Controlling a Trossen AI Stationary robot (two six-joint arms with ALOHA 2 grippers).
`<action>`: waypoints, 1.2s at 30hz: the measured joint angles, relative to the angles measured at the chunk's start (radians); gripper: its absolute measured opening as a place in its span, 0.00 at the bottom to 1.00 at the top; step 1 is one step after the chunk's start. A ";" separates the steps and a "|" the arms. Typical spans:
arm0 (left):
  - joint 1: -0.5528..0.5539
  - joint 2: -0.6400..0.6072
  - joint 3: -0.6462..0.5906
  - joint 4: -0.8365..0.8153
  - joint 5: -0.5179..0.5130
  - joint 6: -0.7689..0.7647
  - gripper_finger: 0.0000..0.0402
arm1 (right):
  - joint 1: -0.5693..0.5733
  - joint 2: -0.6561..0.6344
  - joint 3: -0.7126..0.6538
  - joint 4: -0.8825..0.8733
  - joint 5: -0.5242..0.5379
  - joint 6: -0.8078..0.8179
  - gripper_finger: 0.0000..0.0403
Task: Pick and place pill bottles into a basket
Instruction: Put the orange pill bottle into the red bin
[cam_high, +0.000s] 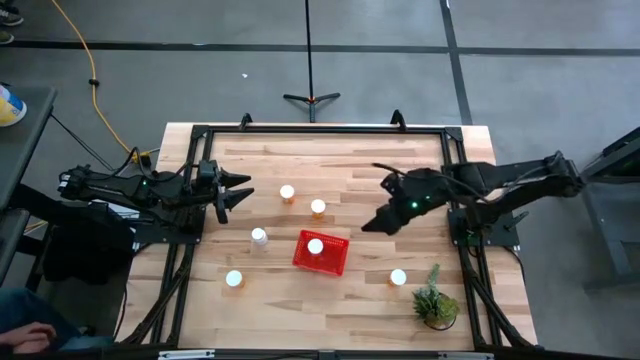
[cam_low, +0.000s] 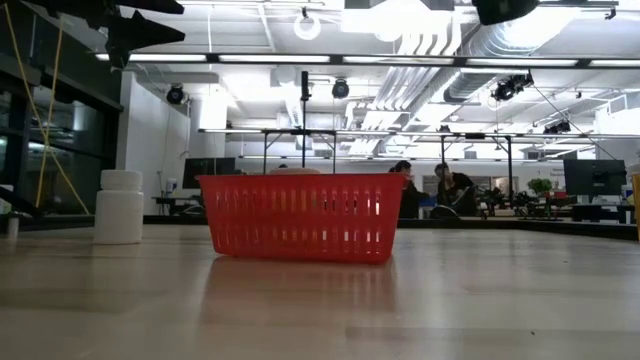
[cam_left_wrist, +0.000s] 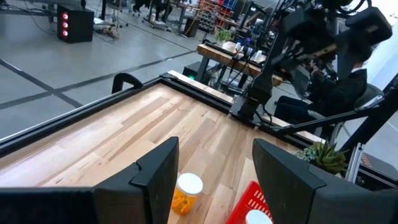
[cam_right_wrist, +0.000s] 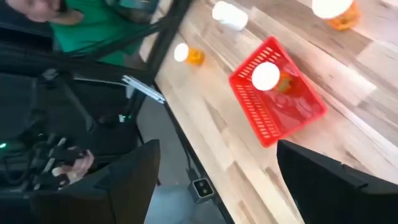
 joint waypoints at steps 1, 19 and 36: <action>0.000 0.000 0.000 0.000 0.000 0.000 0.59 | 0.004 0.018 0.023 -0.023 0.001 0.004 0.78; 0.000 0.000 0.000 0.000 0.002 -0.001 0.59 | 0.235 0.444 0.365 -0.673 0.080 0.182 0.77; 0.000 0.000 0.000 0.000 0.004 -0.001 0.59 | 0.355 0.527 0.194 -0.557 -0.025 0.264 0.85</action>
